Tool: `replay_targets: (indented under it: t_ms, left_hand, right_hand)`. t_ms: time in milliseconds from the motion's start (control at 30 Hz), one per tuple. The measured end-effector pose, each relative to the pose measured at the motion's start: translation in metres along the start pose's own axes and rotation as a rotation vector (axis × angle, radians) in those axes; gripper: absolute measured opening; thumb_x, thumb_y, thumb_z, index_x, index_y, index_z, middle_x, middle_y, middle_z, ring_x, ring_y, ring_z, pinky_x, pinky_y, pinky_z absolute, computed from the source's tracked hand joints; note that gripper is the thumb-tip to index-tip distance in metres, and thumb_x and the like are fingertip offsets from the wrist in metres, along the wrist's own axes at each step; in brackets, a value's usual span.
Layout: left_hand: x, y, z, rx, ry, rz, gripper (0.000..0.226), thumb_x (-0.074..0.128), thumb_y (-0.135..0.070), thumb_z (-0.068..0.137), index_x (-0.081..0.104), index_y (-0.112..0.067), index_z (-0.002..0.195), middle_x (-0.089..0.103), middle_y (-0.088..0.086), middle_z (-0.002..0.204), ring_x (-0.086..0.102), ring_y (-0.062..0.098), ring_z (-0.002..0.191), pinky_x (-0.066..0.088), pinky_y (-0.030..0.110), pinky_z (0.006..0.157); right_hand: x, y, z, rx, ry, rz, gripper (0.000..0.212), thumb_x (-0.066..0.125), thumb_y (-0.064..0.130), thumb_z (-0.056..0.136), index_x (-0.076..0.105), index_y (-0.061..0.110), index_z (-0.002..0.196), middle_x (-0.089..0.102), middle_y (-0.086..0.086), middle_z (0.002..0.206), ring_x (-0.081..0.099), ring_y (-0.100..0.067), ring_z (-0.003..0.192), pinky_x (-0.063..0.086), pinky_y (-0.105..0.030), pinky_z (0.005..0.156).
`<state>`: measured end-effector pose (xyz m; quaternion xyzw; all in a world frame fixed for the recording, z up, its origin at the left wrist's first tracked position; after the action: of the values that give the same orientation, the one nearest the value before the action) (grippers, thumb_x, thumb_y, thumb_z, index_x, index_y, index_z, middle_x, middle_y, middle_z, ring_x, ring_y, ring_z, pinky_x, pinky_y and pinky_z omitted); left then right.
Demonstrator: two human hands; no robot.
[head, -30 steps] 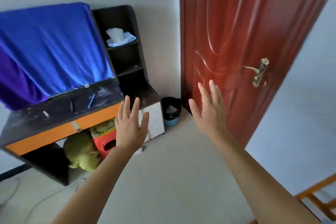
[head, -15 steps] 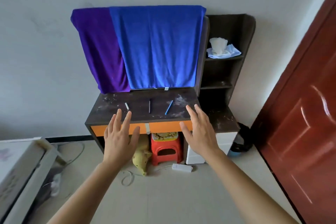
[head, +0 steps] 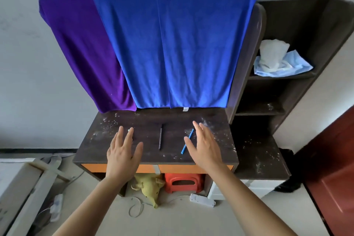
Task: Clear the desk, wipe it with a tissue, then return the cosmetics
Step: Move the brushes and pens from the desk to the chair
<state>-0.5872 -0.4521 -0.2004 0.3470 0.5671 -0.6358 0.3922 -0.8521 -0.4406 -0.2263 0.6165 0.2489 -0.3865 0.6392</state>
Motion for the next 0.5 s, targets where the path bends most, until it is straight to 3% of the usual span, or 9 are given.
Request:
replay_targets:
  t_ms: [300, 500]
  left_hand:
    - [0.043, 0.054, 0.098, -0.12, 0.088, 0.023, 0.061, 0.047, -0.047, 0.099, 0.03, -0.026, 0.154, 0.013, 0.007, 0.165, 0.014, 0.029, 0.15, 0.022, 0.051, 0.116]
    - [0.09, 0.111, 0.151, -0.133, 0.347, 0.077, 0.068, 0.05, -0.047, 0.097, 0.024, -0.023, 0.155, 0.009, 0.007, 0.165, 0.014, 0.03, 0.149, 0.028, 0.053, 0.114]
  right_hand:
    - [0.066, -0.013, 0.097, 0.114, 0.159, -0.1, 0.07, 0.047, 0.055, 0.098, 0.023, 0.025, 0.156, 0.027, -0.006, 0.161, 0.033, -0.026, 0.145, 0.038, -0.04, 0.11]
    - [0.111, -0.026, 0.121, 0.379, 0.196, -0.148, 0.074, 0.053, 0.054, 0.095, 0.024, 0.022, 0.156, 0.03, -0.008, 0.158, 0.04, -0.029, 0.141, 0.043, -0.042, 0.104]
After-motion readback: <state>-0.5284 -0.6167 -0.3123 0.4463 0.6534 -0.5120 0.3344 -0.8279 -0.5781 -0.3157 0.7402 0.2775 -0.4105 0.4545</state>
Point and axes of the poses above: each hand's wrist, its own z-axis towards the middle knuckle, its own x-axis out of the palm, y = z × x, the point moved 2 cm from there along z, towards the middle knuckle
